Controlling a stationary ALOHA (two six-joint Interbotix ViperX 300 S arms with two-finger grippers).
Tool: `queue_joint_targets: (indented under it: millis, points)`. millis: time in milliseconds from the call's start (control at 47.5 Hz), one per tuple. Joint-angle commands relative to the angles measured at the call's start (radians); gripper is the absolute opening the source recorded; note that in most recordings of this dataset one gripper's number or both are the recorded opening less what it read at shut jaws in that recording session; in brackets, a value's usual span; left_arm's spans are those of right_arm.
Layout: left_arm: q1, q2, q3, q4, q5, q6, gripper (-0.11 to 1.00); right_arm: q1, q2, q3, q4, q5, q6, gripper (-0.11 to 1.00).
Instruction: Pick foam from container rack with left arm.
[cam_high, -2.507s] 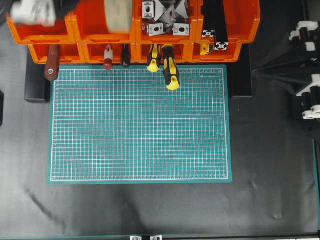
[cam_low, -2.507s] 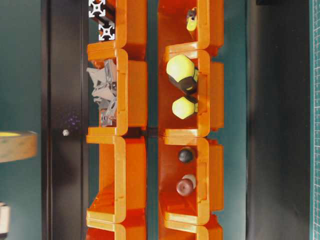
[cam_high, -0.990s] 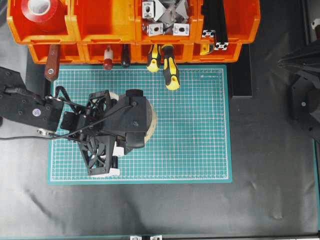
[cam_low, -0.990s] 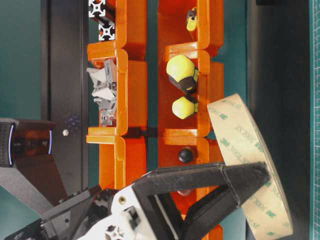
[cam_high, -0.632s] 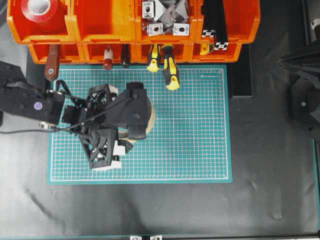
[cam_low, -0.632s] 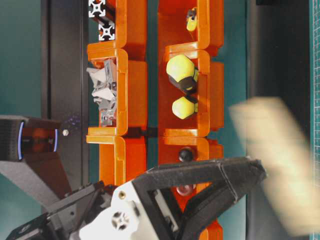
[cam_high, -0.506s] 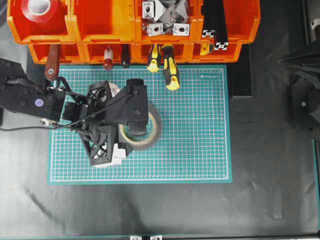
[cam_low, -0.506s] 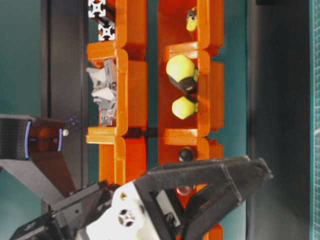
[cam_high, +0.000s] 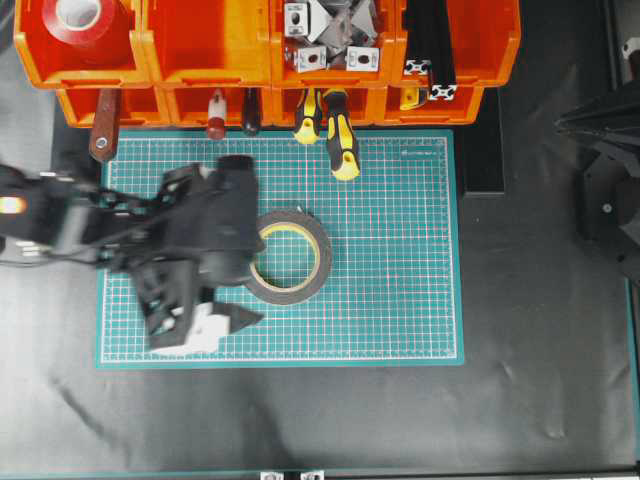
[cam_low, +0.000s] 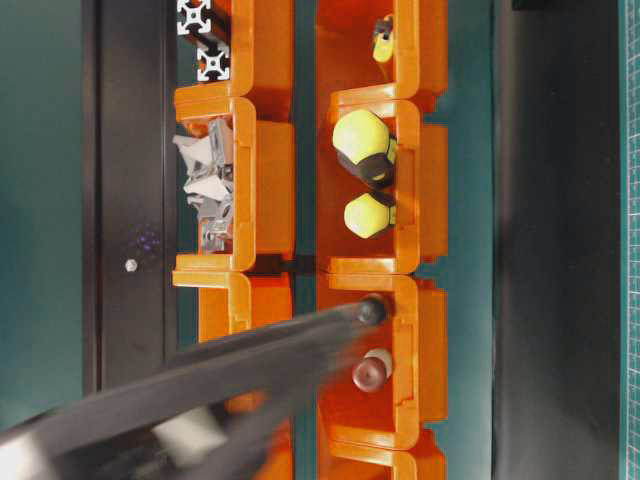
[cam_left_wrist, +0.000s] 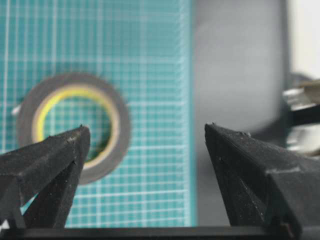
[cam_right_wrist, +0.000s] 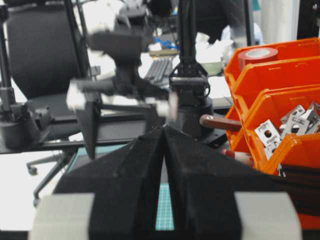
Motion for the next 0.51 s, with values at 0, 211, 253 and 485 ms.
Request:
queue_joint_targets:
  millis: [0, 211, 253, 485]
  points:
    - [-0.018, -0.098, 0.000, 0.003, -0.011, 0.003, 0.88, 0.002, 0.012, -0.031, 0.003, 0.012, 0.002, -0.01]
    - [-0.049, -0.295, 0.069, 0.002, -0.060, 0.043, 0.84, 0.006, 0.011, -0.031, 0.003, 0.063, 0.002, -0.01]
    - [-0.051, -0.336, 0.092, 0.002, -0.083, 0.064, 0.83, 0.008, 0.012, -0.031, 0.003, 0.064, 0.002, -0.01]
    - [-0.054, -0.583, 0.238, 0.003, -0.213, 0.192, 0.79, 0.023, 0.012, -0.018, 0.003, 0.071, 0.000, 0.00]
